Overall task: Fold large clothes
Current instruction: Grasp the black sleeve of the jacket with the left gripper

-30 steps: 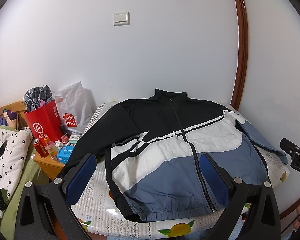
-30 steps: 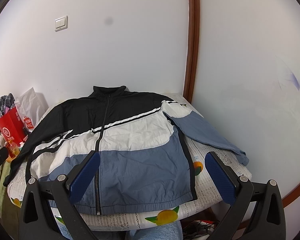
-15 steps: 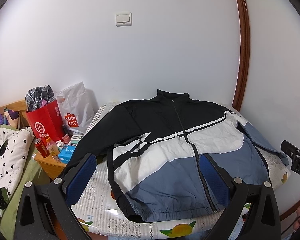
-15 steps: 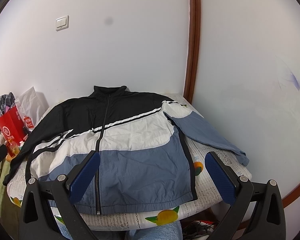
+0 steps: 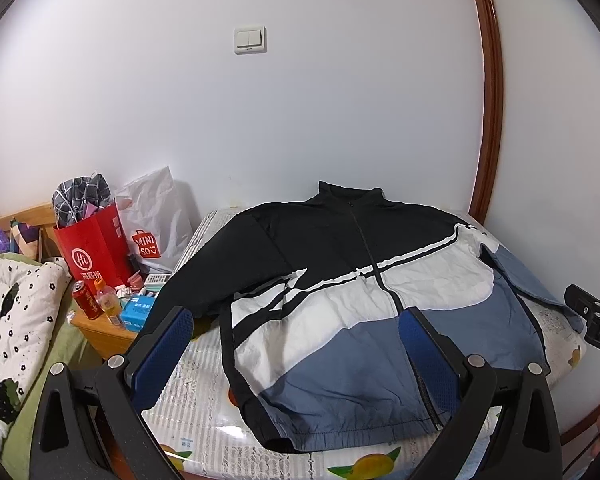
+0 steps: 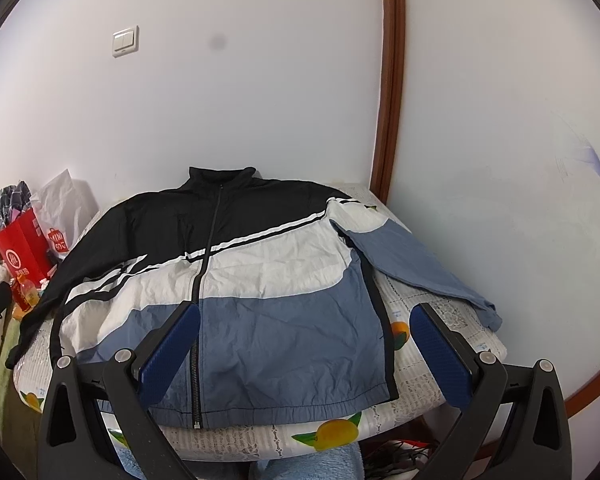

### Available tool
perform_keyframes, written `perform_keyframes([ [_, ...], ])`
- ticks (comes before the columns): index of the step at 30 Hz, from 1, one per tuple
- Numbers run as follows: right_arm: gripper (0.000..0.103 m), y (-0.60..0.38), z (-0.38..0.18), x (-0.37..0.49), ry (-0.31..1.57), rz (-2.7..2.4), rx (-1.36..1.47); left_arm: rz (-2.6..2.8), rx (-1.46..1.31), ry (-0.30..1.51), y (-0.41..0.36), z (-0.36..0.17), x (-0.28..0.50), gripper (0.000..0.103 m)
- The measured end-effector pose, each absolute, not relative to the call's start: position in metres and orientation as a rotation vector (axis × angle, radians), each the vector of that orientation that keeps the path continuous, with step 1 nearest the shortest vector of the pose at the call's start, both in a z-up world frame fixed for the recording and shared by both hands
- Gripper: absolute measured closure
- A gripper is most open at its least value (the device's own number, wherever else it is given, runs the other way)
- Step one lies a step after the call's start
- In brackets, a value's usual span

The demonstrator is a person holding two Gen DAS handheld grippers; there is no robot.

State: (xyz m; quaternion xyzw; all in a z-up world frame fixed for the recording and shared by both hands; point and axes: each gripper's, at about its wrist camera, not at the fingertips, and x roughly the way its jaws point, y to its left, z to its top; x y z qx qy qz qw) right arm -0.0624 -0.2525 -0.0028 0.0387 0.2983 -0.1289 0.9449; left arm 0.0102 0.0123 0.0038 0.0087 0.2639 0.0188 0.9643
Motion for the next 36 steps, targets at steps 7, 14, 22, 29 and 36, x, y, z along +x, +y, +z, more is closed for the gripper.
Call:
perform_keyframes([
  [7, 0.0, -0.251, -0.016, -0.039, 0.624, -0.264, 0.053, 0.077, 0.01, 0.591, 0.034, -0.02, 0.039, 0.0],
  [14, 0.0, -0.243, -0.048, 0.005, 0.709, -0.219, 0.022, 0.115, -0.039, 0.713, 0.08, -0.062, 0.072, 0.0],
  [22, 0.005, -0.227, -0.084, 0.055, 0.767, -0.117, 0.05, 0.202, -0.114, 0.818, 0.148, -0.109, 0.101, 0.005],
  [29, 0.019, -0.214, -0.113, 0.087, 0.809, -0.066, 0.054, 0.262, -0.077, 0.84, 0.185, -0.139, 0.12, 0.005],
  [36, 0.019, -0.207, -0.132, 0.108, 0.855, -0.066, 0.058, 0.273, -0.036, 0.875, 0.206, -0.164, 0.138, 0.006],
])
